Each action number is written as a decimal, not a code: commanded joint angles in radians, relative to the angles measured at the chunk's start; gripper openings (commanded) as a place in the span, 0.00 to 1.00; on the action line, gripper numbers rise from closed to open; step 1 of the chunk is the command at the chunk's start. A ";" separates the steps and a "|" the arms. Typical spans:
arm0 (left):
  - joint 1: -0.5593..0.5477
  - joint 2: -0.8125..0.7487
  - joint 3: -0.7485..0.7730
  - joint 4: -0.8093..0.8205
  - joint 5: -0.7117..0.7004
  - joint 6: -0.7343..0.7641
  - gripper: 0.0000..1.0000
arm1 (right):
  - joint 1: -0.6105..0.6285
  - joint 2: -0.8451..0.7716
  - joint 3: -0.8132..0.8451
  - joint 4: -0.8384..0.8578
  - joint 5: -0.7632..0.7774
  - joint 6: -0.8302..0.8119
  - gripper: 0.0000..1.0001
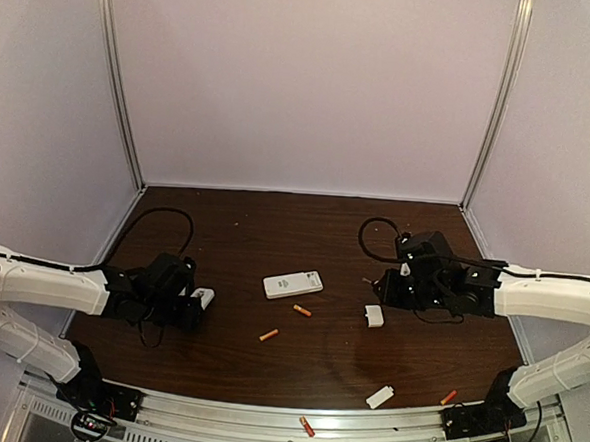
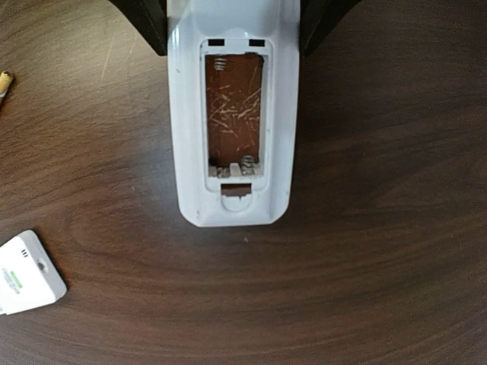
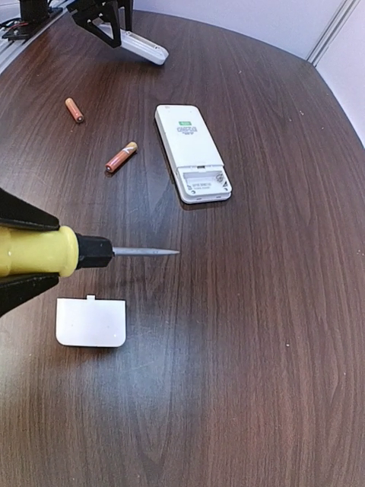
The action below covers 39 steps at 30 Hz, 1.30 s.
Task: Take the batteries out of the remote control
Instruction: Place the remote control without batteries at the center of the board, then place the screwdriver at the center of the board.
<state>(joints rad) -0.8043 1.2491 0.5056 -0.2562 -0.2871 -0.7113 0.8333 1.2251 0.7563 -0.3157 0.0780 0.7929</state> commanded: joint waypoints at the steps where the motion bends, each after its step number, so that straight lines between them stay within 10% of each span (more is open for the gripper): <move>1: -0.006 0.029 -0.025 0.068 0.011 -0.059 0.00 | 0.014 0.057 -0.012 0.093 0.038 0.011 0.00; 8: -0.006 0.046 -0.034 0.078 0.026 -0.082 0.26 | 0.018 0.120 0.008 0.142 0.002 0.005 0.00; 15: -0.006 0.019 -0.046 0.076 0.028 -0.106 0.97 | 0.021 0.158 0.012 0.153 -0.015 0.011 0.00; 39: -0.006 -0.125 0.097 -0.129 -0.032 0.024 0.97 | 0.020 0.351 0.134 0.172 0.049 -0.003 0.00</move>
<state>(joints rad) -0.8055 1.1564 0.5713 -0.3336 -0.2855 -0.7238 0.8471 1.5387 0.8459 -0.1364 0.0711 0.7902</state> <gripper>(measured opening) 0.974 0.163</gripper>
